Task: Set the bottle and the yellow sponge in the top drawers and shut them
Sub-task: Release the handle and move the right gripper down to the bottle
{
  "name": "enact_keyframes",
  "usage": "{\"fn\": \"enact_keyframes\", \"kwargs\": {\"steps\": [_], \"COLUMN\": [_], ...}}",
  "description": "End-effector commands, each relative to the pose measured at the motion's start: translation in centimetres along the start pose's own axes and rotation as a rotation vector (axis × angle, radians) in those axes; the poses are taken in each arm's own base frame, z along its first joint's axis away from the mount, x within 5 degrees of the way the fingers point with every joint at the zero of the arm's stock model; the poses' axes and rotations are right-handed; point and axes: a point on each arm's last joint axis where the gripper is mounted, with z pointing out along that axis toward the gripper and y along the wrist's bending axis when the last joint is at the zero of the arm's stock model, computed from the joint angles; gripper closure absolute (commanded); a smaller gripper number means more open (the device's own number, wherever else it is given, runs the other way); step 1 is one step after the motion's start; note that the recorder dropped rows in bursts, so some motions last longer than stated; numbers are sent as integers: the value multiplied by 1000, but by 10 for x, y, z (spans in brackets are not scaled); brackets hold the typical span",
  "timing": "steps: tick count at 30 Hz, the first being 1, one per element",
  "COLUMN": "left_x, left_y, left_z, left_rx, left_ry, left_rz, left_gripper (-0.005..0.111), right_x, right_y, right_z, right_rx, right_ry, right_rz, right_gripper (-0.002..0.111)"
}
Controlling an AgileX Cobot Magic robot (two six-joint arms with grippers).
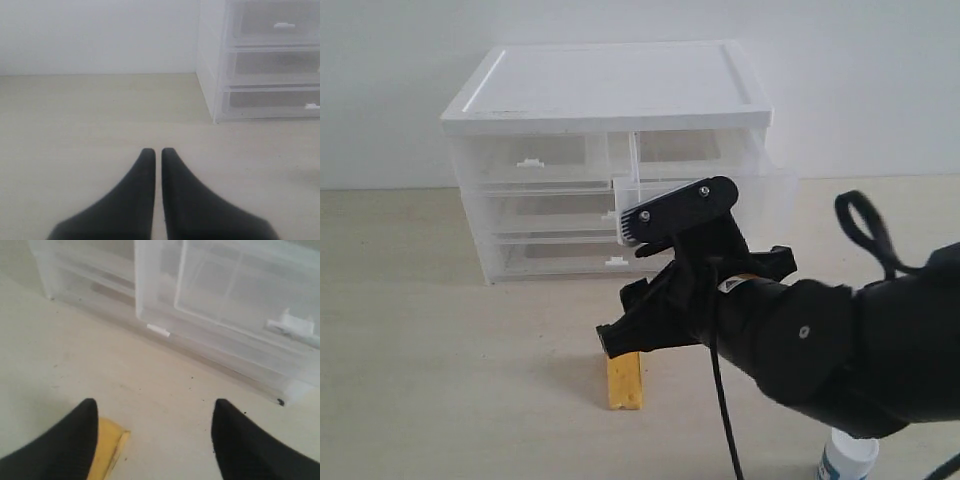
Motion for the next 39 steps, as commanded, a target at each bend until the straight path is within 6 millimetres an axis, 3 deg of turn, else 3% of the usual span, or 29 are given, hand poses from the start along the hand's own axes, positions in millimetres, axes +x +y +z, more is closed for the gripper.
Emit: {"fn": "enact_keyframes", "kwargs": {"steps": [1,4,5,10,21,24,32,35,39], "left_x": [1,1,1,1,1,1,1,1,1], "left_y": [0,0,0,0,0,0,0,0,0], "left_z": [0,0,0,0,0,0,0,0,0], "left_rx": [0,0,0,0,0,0,0,0,0], "left_ry": [-3,-3,-3,-3,-3,-3,-3,-3,-3], "left_rz": [-5,-5,-5,-5,-5,-5,-5,-5,-5], "left_gripper": [102,102,102,102,102,102,102,102,102], "right_x": [-5,-5,-5,-3,-12,-23,-35,-32,-30], "right_y": [0,1,2,0,-47,-58,-88,-97,-98], "right_z": [-14,-18,-19,-20,-38,-43,-54,-55,-57], "right_rx": [-57,-83,-99,-252,-696,-689,-441,-358,-350], "right_ry": [54,75,82,147,333,470,792,844,869], "right_rz": [-48,-97,-111,-129,-144,-164,-277,-313,-325], "right_gripper": [76,105,108,108,108,108,108,103,70]}}
